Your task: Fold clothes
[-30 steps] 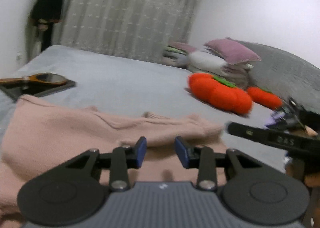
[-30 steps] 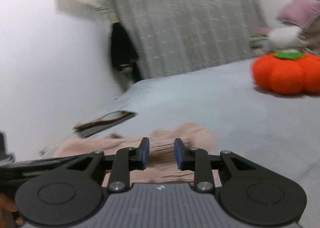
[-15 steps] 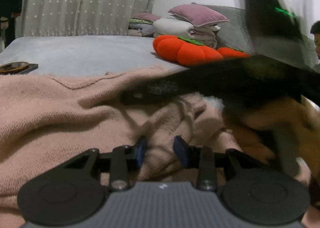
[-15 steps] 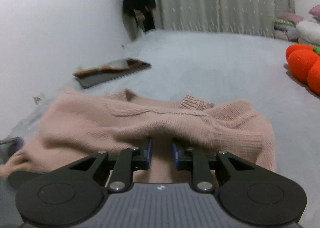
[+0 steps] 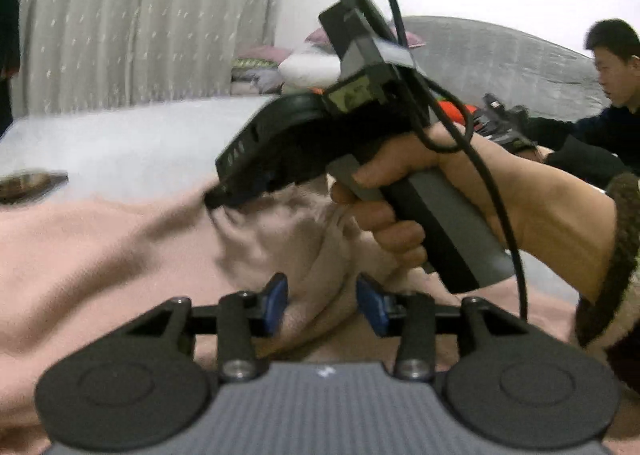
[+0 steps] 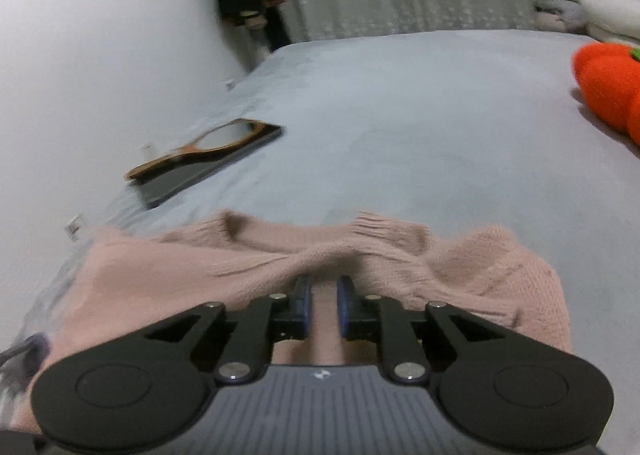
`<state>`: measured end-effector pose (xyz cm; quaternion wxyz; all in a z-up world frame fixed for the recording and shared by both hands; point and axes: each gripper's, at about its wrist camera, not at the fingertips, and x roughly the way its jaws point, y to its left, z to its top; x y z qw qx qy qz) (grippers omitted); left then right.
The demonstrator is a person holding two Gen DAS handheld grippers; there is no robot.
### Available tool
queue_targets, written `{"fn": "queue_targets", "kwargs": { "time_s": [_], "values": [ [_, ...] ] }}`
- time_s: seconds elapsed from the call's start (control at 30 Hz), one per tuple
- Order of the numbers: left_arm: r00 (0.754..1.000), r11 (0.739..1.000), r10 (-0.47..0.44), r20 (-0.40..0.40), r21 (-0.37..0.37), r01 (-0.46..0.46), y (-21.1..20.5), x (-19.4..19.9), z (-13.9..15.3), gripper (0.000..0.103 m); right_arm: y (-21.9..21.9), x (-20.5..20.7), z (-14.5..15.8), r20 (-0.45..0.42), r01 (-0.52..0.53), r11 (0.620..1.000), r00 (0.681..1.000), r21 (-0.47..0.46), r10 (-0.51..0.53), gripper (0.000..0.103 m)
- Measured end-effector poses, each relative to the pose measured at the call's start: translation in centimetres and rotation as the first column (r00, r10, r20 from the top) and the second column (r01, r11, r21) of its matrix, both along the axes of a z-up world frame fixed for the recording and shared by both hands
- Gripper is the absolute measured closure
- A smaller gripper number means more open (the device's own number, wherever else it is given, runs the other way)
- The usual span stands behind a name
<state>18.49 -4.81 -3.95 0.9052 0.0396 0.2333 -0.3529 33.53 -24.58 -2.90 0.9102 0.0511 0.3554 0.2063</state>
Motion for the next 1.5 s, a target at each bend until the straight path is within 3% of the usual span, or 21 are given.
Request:
{"fn": "queue_targets", "kwargs": {
  "time_s": [0.2, 0.3, 0.4, 0.43, 0.57, 0.7, 0.8, 1.03, 1.13, 1.23, 1.37, 1.43, 1.5],
  "values": [
    [0.992, 0.992, 0.123, -0.008, -0.024, -0.123, 3.6, 0.9, 0.7, 0.061, 4.4, -1.4, 2.0, -0.036, -0.157, 0.986, 0.987, -0.06, 0.155, 0.087],
    [0.984, 0.985, 0.168, -0.066, -0.037, -0.17, 5.1, 2.1, -0.3, 0.061, 7.2, -1.7, 1.9, -0.069, -0.228, 0.968, 0.973, -0.104, 0.221, 0.082],
    [0.976, 0.989, 0.147, -0.159, -0.004, -0.15, 5.2, 3.2, -2.1, 0.064, 9.9, -2.0, 1.9, -0.105, -0.298, 0.943, 0.953, -0.145, 0.285, 0.079],
    [0.977, 0.99, 0.142, -0.157, 0.013, -0.142, 4.9, 3.1, -2.4, 0.064, 10.7, -1.8, 1.7, -0.117, -0.31, 0.937, 0.949, -0.163, 0.294, 0.079],
    [0.98, 0.993, 0.12, -0.16, 0.006, -0.12, 5.0, 2.9, -2.9, 0.064, 13.0, 1.2, -0.4, -0.057, -0.244, 0.937, 0.97, -0.251, 0.237, 0.083],
    [0.977, 0.992, 0.113, -0.179, -0.031, -0.121, 5.8, 2.8, -3.3, 0.064, 13.6, 3.4, -0.4, -0.014, -0.209, 0.951, 0.977, -0.226, 0.212, 0.083],
    [0.976, 0.99, 0.109, -0.187, -0.069, -0.124, 6.7, 2.4, -3.3, 0.064, 12.7, 2.2, 0.8, 0.033, -0.198, 0.957, 0.977, -0.213, 0.21, 0.082],
    [0.987, 0.964, 0.069, -0.147, -0.245, -0.104, 9.2, 1.0, -2.4, 0.06, 7.1, -3.2, 2.7, 0.099, -0.13, 0.963, 0.983, -0.237, 0.157, 0.079],
    [0.981, 0.971, 0.094, -0.17, -0.2, -0.128, 9.1, 1.4, -3.1, 0.06, 4.7, -3.6, 1.4, 0.091, -0.063, 0.96, 0.992, -0.273, 0.091, 0.079],
    [0.979, 0.99, 0.118, -0.167, -0.06, -0.13, 6.8, 1.3, -4.3, 0.059, 2.3, -1.6, -1.1, 0.061, 0.089, 0.939, 0.995, -0.331, -0.073, 0.083],
    [0.986, 0.994, 0.108, -0.128, -0.018, -0.111, 5.1, 1.7, -3.9, 0.048, -1.0, -3.4, -0.5, 0.028, 0.156, 0.981, 0.988, -0.117, -0.153, 0.077],
    [0.987, 0.994, 0.114, -0.117, 0.011, -0.113, 4.3, 2.0, -3.7, 0.044, -1.7, -5.6, 0.3, 0.037, 0.172, 0.982, 0.985, -0.078, -0.169, 0.071],
    [0.989, 0.993, 0.109, -0.102, 0.05, -0.104, 3.0, 2.4, -3.5, 0.033, -2.4, -7.8, 0.8, 0.039, 0.175, 0.982, 0.984, -0.075, -0.173, 0.067]
  ]
}}
